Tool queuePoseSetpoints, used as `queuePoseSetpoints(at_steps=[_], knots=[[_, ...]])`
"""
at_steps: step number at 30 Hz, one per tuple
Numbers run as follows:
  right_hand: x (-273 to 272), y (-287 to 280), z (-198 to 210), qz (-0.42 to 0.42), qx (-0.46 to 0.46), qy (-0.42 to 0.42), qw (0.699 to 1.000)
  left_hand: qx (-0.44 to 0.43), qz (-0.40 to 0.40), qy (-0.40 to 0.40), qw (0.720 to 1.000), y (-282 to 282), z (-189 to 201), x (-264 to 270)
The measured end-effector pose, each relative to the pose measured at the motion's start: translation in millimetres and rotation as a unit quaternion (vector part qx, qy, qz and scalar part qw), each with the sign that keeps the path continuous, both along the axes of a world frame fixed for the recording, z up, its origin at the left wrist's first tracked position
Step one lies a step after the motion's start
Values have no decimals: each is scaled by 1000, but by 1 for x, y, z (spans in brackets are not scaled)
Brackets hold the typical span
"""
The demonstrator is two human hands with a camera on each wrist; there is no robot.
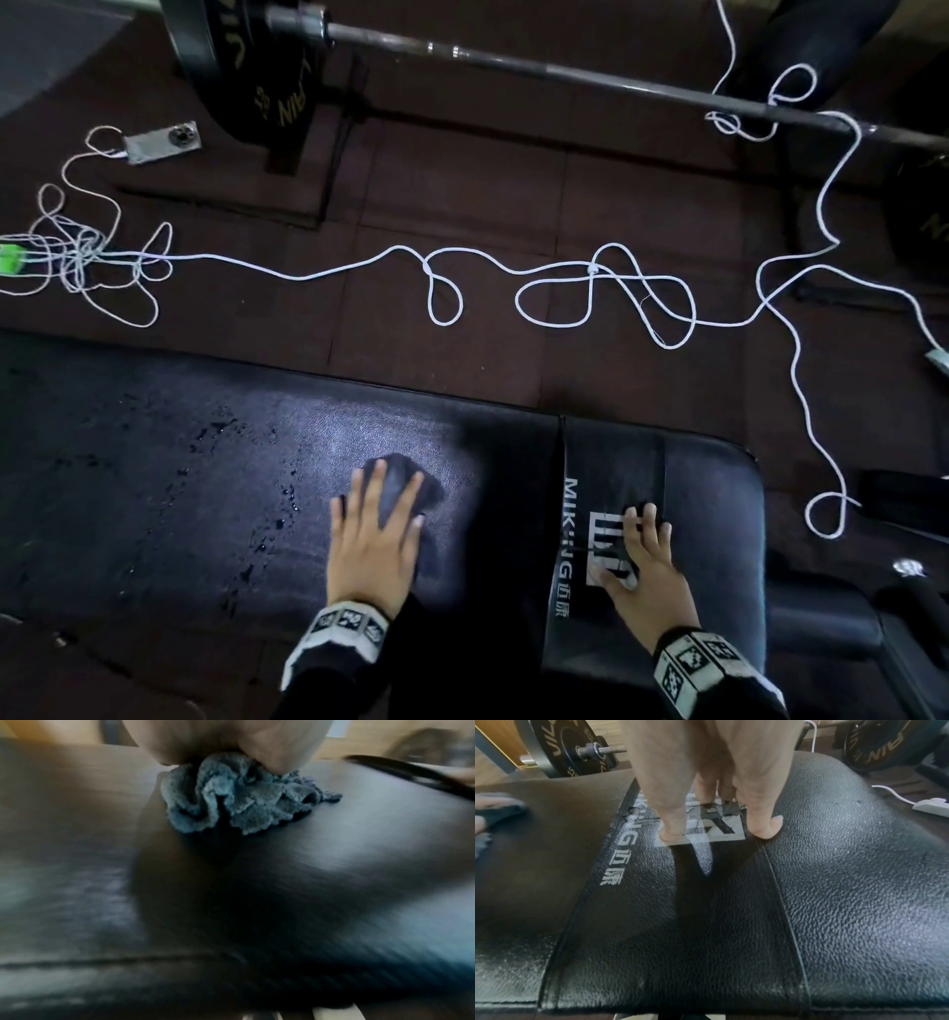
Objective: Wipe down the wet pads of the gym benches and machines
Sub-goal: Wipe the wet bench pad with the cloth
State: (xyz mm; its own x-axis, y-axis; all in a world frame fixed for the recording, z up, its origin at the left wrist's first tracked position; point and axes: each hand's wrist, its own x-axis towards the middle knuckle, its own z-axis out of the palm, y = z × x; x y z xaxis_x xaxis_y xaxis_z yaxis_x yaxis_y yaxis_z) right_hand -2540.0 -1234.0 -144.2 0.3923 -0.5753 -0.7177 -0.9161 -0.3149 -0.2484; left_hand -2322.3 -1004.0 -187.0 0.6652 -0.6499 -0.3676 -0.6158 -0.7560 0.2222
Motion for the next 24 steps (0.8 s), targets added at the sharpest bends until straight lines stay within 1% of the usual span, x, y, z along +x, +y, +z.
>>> queuePoseSetpoints(at_steps=[2,5,7,9,11,12,14,16,17,20,22,24], knots=[[-1,0,-1,-5,8,3,1000,11,56,-8,998,4,-1,18],[-1,-1,-3,-4,14,12,1000,-9,129,-9,992,-14,-4,43],[-1,-1,-3,-3,15,15,1000,-27,156,-20,987,-36,-7,55],[-2,0,-3,1,12,12,1000,-43,165,-37,985,-61,-7,63],[-2,0,-4,0,9,4,1000,-42,145,-40,988,-87,-10,67],[-3,0,-5,-1,9,1,1000,-45,118,-40,991,-100,-11,67],[-4,1,-5,-2,8,-2,1000,-55,39,-34,997,-123,-10,59],[-4,1,-4,-2,7,1,1000,-35,-46,-16,998,-139,-9,37],[-3,0,-3,-2,8,1,1000,-33,-60,-5,998,-142,-9,23],[0,-1,1,12,6,6,1000,-46,-50,18,998,-140,-2,-10],[4,-3,4,22,12,24,999,-60,-58,28,996,-130,-3,-21],[9,-5,7,18,23,53,998,-75,-55,45,995,-118,-1,-21]])
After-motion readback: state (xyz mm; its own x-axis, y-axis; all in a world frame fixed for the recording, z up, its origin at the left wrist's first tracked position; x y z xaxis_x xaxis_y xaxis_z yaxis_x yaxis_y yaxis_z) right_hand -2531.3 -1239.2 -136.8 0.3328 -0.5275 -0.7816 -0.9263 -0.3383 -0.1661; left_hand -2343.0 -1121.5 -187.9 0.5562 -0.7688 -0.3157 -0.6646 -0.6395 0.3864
